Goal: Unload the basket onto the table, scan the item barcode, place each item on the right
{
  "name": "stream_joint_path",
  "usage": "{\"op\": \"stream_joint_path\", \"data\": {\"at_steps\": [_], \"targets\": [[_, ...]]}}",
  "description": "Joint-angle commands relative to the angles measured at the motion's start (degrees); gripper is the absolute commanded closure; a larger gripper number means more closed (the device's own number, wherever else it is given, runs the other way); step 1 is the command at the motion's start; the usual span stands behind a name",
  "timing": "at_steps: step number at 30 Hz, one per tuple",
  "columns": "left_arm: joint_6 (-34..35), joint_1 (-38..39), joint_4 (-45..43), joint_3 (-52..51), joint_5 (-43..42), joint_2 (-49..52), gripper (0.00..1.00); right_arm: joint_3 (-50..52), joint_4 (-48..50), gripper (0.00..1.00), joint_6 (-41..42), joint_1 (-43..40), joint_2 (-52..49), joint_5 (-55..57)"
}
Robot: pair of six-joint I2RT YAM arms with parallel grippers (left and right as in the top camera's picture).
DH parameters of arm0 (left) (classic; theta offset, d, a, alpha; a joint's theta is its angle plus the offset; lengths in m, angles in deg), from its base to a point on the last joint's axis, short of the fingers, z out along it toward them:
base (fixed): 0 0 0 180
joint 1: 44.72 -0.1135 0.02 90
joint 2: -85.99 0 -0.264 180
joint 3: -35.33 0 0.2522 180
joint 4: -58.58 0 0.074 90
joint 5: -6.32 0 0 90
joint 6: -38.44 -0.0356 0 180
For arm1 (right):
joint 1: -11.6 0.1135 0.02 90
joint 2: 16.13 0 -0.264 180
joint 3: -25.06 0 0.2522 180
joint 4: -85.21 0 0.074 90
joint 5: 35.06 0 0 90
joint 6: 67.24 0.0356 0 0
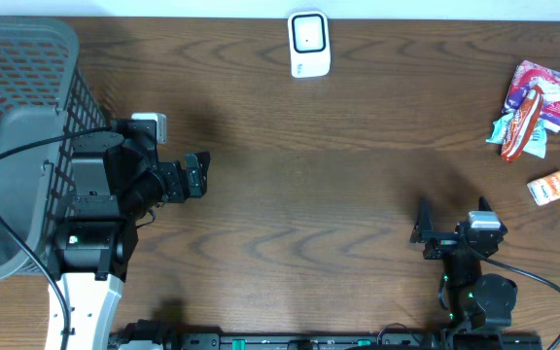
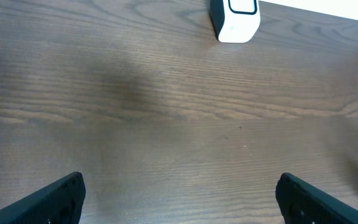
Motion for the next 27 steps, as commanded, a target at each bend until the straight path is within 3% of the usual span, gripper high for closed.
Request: {"op": "stream_joint_path", "data": {"at_steps": [1,18,27], "targets": [[-0.76,-0.2,-0.07,-0.15,-0.28,-0.04,0.03,0.13,-0.15,0.01,-0.83,-0.35,0.35,-0.15],[-0.76,-0.2,0.09,-0.15,-0.26,-0.22,0.03,0.13,-0.15,0.01,-0.83,-0.35,0.35,-0.15],[-1.03,-0.2,5.81,-0.55,1.07,-4.92,0.03,0.13,-0.15,0.01,-0.83,-0.35,0.35,-0.15]]}}
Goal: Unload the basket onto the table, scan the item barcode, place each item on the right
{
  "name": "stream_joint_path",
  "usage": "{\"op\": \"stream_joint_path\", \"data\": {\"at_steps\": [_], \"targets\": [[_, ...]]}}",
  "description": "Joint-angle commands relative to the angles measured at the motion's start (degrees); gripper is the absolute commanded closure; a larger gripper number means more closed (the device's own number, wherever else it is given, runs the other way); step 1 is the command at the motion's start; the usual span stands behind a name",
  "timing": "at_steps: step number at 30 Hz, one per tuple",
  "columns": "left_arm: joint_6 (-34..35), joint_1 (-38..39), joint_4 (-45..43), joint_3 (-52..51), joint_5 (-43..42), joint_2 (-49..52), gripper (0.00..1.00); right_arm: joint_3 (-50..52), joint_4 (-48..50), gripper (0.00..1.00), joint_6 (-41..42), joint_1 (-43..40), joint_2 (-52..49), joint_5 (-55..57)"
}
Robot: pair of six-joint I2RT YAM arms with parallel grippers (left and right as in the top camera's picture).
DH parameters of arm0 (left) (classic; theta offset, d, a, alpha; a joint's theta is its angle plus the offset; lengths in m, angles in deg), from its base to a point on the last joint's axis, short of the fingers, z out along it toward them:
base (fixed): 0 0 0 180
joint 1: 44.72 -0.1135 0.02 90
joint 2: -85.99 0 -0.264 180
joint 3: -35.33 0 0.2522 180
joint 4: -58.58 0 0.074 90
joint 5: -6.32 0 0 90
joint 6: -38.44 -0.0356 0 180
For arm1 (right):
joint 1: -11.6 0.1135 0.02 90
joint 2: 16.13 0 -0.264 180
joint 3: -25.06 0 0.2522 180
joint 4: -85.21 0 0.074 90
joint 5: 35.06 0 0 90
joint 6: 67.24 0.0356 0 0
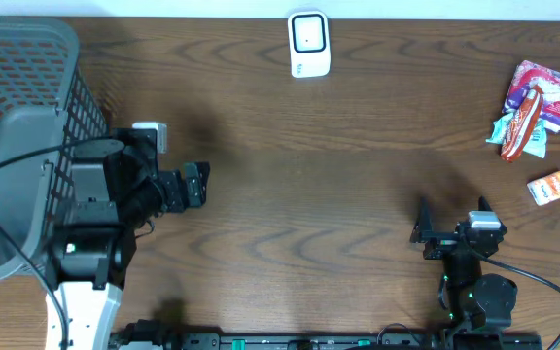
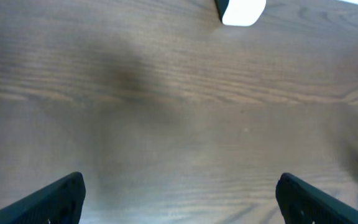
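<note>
A white barcode scanner stands at the far edge of the wooden table; its base shows at the top of the left wrist view. The items lie far right: a pink and red bunch of snack packets and a small orange box. My left gripper hovers at the left side beside the basket, open wide, with only bare wood between its fingers. My right gripper sits low at the front right, open and holding nothing.
A big grey mesh basket fills the left edge, right behind the left arm. The brown wooden table stretches between the two arms.
The left arm has drawn back a little toward the front of the table, so the scanner sits higher in its wrist view. Both grippers are still open; the right arm has not moved.
</note>
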Motion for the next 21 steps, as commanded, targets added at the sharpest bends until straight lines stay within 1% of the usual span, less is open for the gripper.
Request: {"op": "stream_joint_path", "data": {"at_steps": [1,7,15,21], "targets": [[-2.38,-0.2,0.92,-1.16,0.7,-3.87,0.03,0.13,-0.17,0.01,-0.83,-0.35,0.35,-0.15],[-8.37,-0.2,1.07,-7.1,0.7,-11.76,0.03,0.13,-0.17,0.01,-0.83,-0.35,0.35,-0.15],[-8.48,-0.13,1.11,-16.17,0.7,-25.68,0.03,0.13,-0.17,0.01,-0.83,-0.35,0.35,-0.15],[-8.48,-0.13,1.09,-20.24,0.87,-35.54,0.03,0.13,-0.17,0.01,-0.85,-0.35,0.35,-0.15]]}}
